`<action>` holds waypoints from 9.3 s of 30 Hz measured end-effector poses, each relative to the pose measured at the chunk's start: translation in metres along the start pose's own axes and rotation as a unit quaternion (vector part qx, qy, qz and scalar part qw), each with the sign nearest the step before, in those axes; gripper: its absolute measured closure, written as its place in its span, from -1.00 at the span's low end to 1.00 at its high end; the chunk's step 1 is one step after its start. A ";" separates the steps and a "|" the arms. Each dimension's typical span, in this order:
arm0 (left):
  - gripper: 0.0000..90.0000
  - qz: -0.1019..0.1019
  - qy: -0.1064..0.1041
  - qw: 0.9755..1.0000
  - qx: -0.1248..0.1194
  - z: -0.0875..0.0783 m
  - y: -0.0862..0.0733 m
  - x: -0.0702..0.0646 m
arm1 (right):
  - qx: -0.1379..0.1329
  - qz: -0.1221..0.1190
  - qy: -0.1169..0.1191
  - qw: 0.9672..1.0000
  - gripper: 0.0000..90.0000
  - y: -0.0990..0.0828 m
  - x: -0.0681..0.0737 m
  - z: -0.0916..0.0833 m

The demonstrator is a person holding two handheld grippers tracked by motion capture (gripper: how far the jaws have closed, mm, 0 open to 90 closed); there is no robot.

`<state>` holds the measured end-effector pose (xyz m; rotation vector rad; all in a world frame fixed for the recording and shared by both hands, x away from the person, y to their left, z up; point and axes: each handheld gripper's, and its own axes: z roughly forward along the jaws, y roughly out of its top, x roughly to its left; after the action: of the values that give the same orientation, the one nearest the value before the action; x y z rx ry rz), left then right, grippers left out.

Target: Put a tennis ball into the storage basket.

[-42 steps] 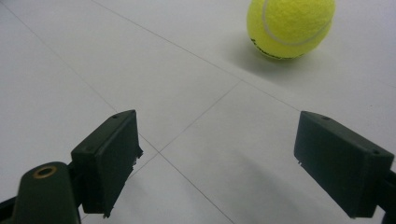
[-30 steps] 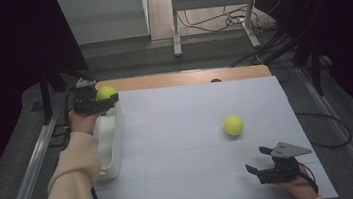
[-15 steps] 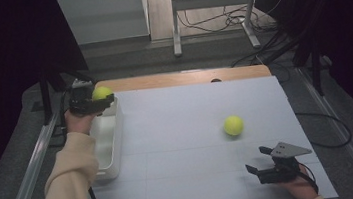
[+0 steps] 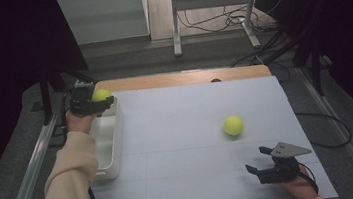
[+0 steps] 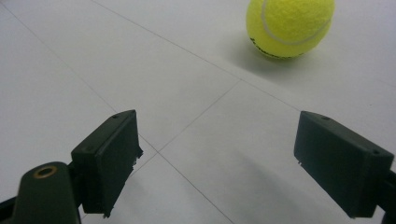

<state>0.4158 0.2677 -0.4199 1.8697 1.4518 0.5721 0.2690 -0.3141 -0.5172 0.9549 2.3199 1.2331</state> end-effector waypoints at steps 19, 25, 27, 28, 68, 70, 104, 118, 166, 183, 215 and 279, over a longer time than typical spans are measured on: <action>-0.42 0.018 0.015 0.998 0.056 0.018 -0.004 0.001 | -0.001 0.001 0.002 1.000 -0.67 0.000 0.000 0.000; -0.42 0.025 0.018 0.997 0.072 0.023 -0.005 -0.001 | -0.001 0.001 0.002 1.000 -0.67 0.000 0.000 0.000; -0.42 0.025 0.019 0.997 0.073 0.023 -0.005 0.000 | -0.001 0.001 0.002 1.000 -0.67 0.000 0.000 0.000; -0.42 0.023 0.019 0.997 0.074 0.023 -0.005 0.000 | -0.001 0.001 0.002 1.000 -0.67 0.000 0.000 0.000; -0.75 0.030 -0.001 0.999 0.022 0.005 0.000 -0.015 | 0.000 0.000 0.001 1.000 -0.67 0.000 0.000 0.001; -0.75 0.037 -0.010 0.999 0.010 0.001 0.000 -0.020 | 0.000 0.000 0.000 1.000 -0.67 0.000 0.000 0.001; -0.72 0.082 -0.120 0.988 -0.058 -0.019 -0.015 -0.078 | -0.007 0.005 0.000 1.000 -0.67 0.002 -0.001 0.002; -0.72 0.093 -0.152 0.982 -0.069 -0.022 -0.020 -0.100 | -0.007 0.000 0.004 1.000 -0.67 0.003 -0.001 0.003; -0.71 0.139 -0.252 0.956 -0.060 0.012 -0.030 -0.175 | -0.016 0.000 0.007 1.000 -0.67 0.006 -0.002 0.005; -0.71 0.145 -0.266 0.952 -0.040 0.032 -0.032 -0.191 | -0.011 0.001 0.005 1.000 -0.67 0.006 -0.002 0.005; -0.70 0.171 -0.288 0.942 -0.019 0.060 -0.025 -0.233 | -0.009 0.000 0.005 1.000 -0.67 0.005 -0.001 0.005; -0.70 0.206 -0.297 0.932 0.028 0.104 -0.013 -0.282 | -0.006 -0.001 0.006 1.000 -0.67 0.004 -0.001 0.004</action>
<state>0.4022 -0.0268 -0.4789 2.1573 0.6911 0.1176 0.2740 -0.3108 -0.5163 0.9439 2.3189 1.2538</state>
